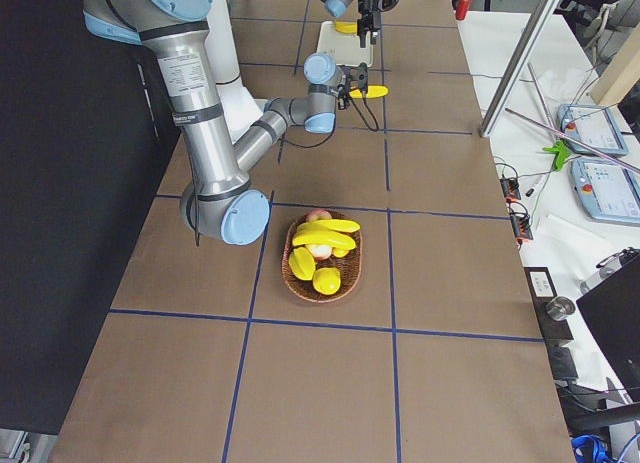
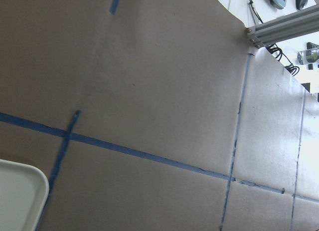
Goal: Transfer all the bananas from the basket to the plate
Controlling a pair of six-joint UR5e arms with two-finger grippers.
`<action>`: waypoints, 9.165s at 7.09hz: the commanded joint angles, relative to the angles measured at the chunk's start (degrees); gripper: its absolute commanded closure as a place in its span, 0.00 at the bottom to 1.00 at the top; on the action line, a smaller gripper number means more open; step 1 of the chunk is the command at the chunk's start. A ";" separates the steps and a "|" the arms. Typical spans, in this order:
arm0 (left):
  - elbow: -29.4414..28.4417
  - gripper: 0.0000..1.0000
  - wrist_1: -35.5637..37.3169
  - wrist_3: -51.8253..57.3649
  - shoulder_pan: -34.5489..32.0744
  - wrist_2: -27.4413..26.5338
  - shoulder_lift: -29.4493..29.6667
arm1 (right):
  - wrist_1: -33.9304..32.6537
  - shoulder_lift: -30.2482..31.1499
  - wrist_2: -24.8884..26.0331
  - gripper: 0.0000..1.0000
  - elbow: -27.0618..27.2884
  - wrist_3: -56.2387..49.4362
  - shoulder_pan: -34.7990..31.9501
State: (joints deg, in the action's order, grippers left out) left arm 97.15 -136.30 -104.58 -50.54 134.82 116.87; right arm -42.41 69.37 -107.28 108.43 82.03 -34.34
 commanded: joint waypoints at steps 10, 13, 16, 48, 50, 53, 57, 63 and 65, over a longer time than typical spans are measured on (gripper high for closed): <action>0.33 0.00 5.08 -11.09 12.30 -15.55 7.67 | -6.19 -8.38 9.98 1.00 -0.06 2.17 9.81; 0.85 0.30 6.40 -14.31 12.66 -17.21 8.37 | -6.19 -8.38 9.98 1.00 -0.06 2.17 9.82; 1.20 0.81 6.49 -14.43 12.57 -17.22 8.55 | -6.19 -8.38 10.51 0.99 0.03 2.08 9.82; -12.95 0.75 -6.51 25.12 -7.64 -14.67 -31.18 | -62.44 16.94 -13.57 0.00 26.48 -48.28 -17.26; -12.68 0.00 -6.34 26.70 -7.64 -14.58 -31.26 | -62.44 16.94 -13.57 0.00 26.57 -48.19 -17.26; -11.55 0.00 -5.82 37.34 -11.84 -10.23 -31.53 | -62.44 16.94 -13.57 0.00 26.66 -48.36 -17.34; 4.35 0.00 -1.60 36.47 -11.08 -9.75 -31.53 | -62.00 23.23 -13.22 0.00 28.15 -56.49 -18.74; 6.30 0.00 -2.04 34.70 -5.80 -9.93 -29.15 | -27.92 41.53 -13.14 0.01 17.57 -52.02 -20.86; 6.21 0.00 -2.04 34.70 -5.80 -9.93 -29.24 | -7.60 42.16 -13.22 0.01 6.23 -39.09 -20.68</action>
State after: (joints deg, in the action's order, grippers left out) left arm 103.43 -138.34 -69.87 -56.37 124.89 87.70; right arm -61.21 110.97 -120.48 121.03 36.66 -55.10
